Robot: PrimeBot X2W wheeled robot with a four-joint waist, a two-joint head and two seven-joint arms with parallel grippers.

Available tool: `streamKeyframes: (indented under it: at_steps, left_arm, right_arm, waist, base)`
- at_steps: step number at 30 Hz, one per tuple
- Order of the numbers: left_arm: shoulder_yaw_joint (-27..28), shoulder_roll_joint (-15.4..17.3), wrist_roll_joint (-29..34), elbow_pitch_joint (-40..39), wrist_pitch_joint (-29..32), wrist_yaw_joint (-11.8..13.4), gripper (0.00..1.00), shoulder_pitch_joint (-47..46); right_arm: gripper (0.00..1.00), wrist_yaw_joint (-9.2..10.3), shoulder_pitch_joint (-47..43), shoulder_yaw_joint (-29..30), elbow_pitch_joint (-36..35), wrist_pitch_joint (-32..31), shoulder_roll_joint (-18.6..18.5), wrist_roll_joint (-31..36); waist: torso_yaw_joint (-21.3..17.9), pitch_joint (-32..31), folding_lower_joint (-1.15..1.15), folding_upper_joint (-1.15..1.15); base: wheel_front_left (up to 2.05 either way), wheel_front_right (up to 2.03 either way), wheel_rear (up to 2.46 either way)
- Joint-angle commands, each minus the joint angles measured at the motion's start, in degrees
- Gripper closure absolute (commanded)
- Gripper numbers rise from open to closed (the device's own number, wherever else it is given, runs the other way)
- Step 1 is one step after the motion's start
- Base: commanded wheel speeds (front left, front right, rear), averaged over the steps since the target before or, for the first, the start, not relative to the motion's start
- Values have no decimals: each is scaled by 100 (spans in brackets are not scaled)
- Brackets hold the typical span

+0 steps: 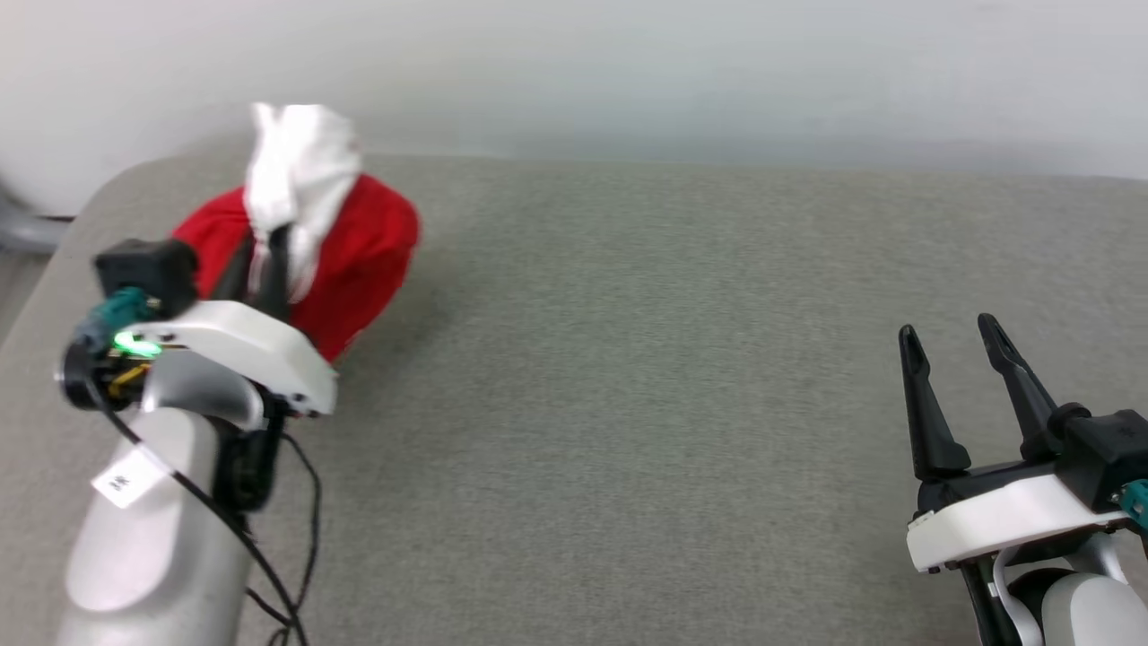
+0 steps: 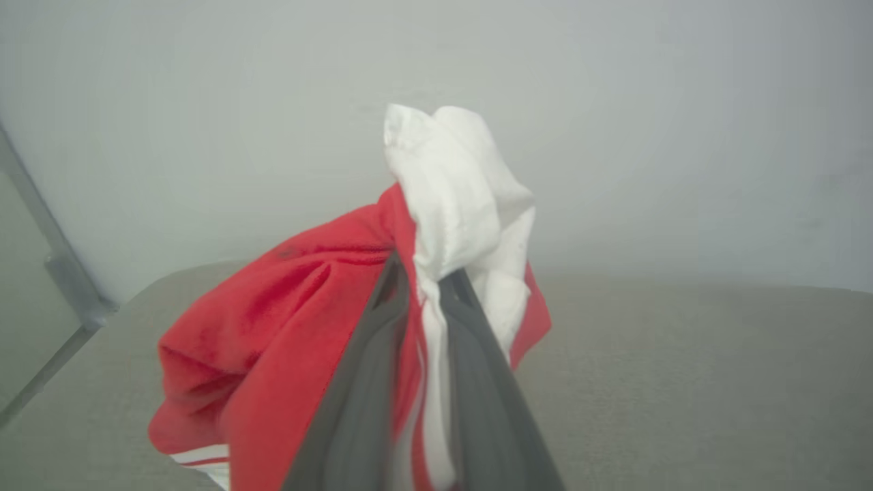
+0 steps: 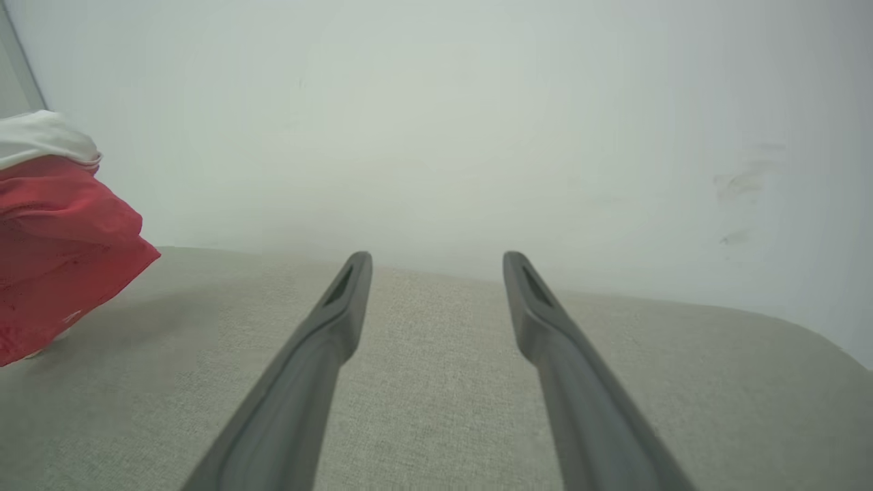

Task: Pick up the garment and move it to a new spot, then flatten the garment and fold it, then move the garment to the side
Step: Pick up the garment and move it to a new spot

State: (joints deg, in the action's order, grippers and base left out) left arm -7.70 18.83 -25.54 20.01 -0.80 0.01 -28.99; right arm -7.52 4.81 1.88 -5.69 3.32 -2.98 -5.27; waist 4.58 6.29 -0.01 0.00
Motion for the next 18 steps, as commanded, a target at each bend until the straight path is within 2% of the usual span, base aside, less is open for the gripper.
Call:
streamKeyframes:
  at_steps: [1,11,18]
  left_arm:
    - [-142,-128,-5,-328,99,-26,100,169]
    - [-1198,-682,71,-1457,627,-315,100,575]
    - [-1762,-858,237,-1477,902,-349,100,820]
  right_arm:
    - [0,5,-18,8,-10,5,15,-47]
    - [0,5,70,6,17,91,16,-145]
    - [0,5,164,-17,54,195,17,-232]
  waist:
    - [-282,-33,1,0]
    - [-965,289,1,0]
    - [-1136,586,1,0]
  base:
    - [0,0,0]
    - [0,0,0]
    - [0,0,0]
